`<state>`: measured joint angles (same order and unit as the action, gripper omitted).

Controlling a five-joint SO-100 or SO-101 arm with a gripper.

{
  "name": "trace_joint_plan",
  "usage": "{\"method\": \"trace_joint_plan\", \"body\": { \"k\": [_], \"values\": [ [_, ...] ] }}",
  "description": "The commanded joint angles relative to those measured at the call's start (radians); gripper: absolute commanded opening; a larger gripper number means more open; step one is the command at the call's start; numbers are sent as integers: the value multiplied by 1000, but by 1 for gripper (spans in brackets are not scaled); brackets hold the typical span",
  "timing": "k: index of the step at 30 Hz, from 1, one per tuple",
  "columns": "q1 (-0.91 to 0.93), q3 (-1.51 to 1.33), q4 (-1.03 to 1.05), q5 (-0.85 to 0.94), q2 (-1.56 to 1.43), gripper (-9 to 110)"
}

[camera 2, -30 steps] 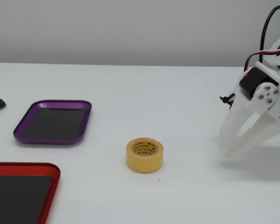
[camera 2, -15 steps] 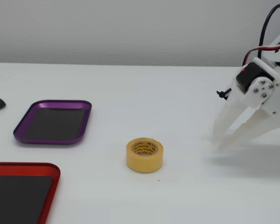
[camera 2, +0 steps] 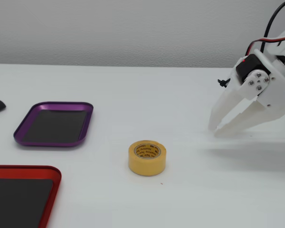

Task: Grasp a tape and put it in the right purple dish.

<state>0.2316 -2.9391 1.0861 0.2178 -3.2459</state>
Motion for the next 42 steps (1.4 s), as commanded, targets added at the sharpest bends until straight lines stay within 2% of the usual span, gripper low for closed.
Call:
{"method": "trace_joint_plan", "body": {
  "k": [1,4,12,22,31,42],
  "values": [
    [5,72,-20,8,126,0],
    [3,178,-8,9,279,1],
    [-80,672,138,106,848,15],
    [-106,1068,127,-40,1364,16],
    [-256,1147,94,-38,1609,16],
    [-253,1146,-5,-37,1658,16]
  ]
}}
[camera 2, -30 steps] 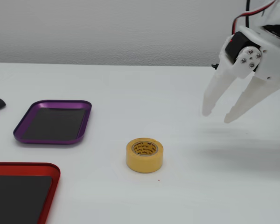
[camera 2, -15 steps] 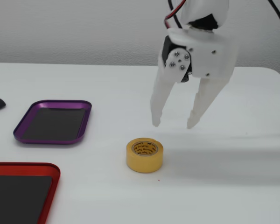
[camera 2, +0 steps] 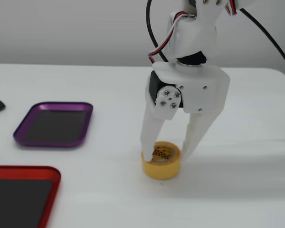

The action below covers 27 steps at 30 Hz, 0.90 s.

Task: Grasp a tape and put it in the right purple dish.

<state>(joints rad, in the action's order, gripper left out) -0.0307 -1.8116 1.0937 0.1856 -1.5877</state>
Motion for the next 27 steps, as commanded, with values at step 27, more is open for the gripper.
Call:
{"method": "trace_joint_plan", "body": {
  "k": [27],
  "values": [
    [9,239,241,-3,-15,16]
  ]
}}
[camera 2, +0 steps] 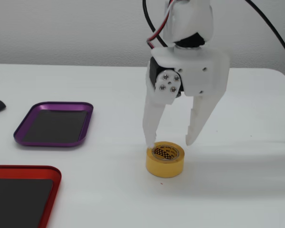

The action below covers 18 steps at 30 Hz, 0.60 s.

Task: Grasp a tape and put it in the right purple dish.

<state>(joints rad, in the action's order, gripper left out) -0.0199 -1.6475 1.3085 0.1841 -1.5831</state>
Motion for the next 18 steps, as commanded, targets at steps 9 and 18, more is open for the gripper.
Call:
{"method": "trace_joint_plan", "body": {
  "k": [9,18],
  "values": [
    [5,107,15,11,-8,18],
    [89,-80,-11,55,-75,27]
  ]
}}
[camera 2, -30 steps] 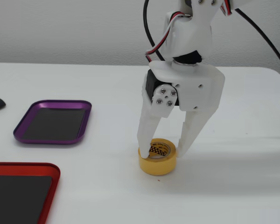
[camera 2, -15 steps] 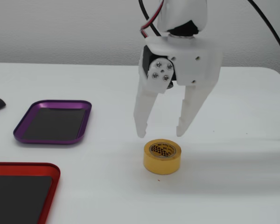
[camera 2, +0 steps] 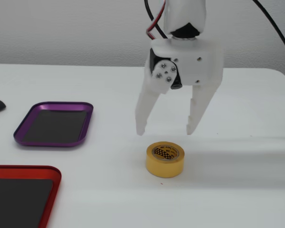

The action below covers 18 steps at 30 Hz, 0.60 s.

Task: Grasp a tape and put it in the right purple dish.

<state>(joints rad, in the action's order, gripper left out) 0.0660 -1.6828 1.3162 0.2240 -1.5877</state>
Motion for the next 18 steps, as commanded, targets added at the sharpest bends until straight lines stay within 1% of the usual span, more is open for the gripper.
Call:
{"method": "trace_joint_plan", "body": {
  "k": [1,7,11,16,18],
  "values": [
    [0,-84,-40,14,-94,27],
    [-8,-265,-109,-11,-268,27],
    [-6,-296,-114,-8,-327,27],
    [-11,-299,-115,-15,-327,27],
    [-43,-305,-115,-18,-327,25]
  ]
}}
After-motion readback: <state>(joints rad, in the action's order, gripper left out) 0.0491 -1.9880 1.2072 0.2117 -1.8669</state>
